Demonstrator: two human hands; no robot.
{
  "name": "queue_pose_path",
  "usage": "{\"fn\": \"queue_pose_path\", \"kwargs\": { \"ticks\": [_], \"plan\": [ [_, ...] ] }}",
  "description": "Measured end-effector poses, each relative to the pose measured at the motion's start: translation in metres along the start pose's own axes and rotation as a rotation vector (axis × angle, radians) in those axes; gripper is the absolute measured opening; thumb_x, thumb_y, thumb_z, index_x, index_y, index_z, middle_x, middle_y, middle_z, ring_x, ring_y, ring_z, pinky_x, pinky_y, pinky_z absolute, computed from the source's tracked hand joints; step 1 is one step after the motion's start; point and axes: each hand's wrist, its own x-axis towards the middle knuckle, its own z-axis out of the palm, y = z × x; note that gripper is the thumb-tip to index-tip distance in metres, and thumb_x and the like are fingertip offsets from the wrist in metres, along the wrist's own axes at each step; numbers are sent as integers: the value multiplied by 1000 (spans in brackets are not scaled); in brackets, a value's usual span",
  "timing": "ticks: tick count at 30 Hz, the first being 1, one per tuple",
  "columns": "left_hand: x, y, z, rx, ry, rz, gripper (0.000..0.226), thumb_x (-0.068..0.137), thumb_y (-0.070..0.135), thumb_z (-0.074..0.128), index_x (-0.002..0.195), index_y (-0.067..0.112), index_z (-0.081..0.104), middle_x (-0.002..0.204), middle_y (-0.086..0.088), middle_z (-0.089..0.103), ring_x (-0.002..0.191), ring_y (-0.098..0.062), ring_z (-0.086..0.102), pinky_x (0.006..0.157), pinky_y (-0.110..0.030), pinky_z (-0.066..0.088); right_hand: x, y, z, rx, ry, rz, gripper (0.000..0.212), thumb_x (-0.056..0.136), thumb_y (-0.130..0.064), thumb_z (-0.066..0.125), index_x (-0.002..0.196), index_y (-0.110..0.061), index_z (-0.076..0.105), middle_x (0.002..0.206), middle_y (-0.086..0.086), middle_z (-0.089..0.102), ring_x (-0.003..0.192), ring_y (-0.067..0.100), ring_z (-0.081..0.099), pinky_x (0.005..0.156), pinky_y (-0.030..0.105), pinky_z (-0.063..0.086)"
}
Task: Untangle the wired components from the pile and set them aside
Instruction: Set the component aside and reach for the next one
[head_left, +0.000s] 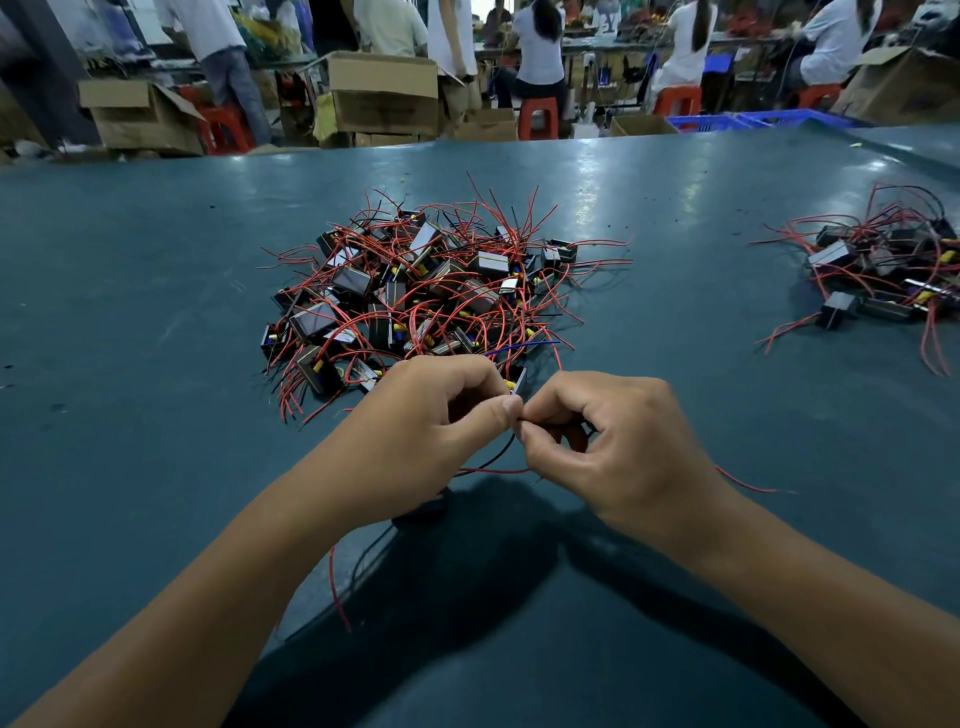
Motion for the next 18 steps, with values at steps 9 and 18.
{"fn": "queue_pose_path", "kwargs": {
  "ticks": [9,18],
  "plan": [
    [-2,8,-1,-542,-40,-422,37,93,17,62,57,13,68,55,-6,59,39,-12,40,37,-17,25,0,-3,1,-135,12,-138,9,84,-14,68,75,-12,67,70,-7,63,64,10,54,60,33,48],
    [-7,3,-20,99,-45,110,18,91,7,67,92,20,79,63,16,66,50,3,52,51,-7,35,0,3,-4,-51,6,-57,9,85,-15,69,76,-17,67,69,-13,62,66,6,57,62,21,46]
  ]
}}
